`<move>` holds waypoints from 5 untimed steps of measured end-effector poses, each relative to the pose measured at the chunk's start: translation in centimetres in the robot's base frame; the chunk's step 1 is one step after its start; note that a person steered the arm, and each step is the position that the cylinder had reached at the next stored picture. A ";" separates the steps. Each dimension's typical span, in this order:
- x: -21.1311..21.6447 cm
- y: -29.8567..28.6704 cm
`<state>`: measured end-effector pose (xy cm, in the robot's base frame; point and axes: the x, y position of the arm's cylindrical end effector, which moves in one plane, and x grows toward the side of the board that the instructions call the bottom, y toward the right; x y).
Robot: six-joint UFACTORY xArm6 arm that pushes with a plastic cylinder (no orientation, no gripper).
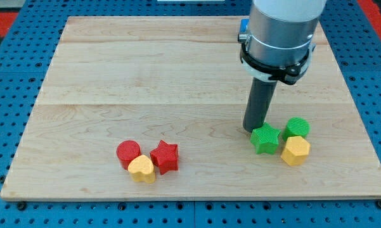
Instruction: Move your arm to the blue triangle
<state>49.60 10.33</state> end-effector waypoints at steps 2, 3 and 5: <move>-12.3 -0.1; -19.0 9.9; -29.5 14.0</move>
<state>20.13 24.35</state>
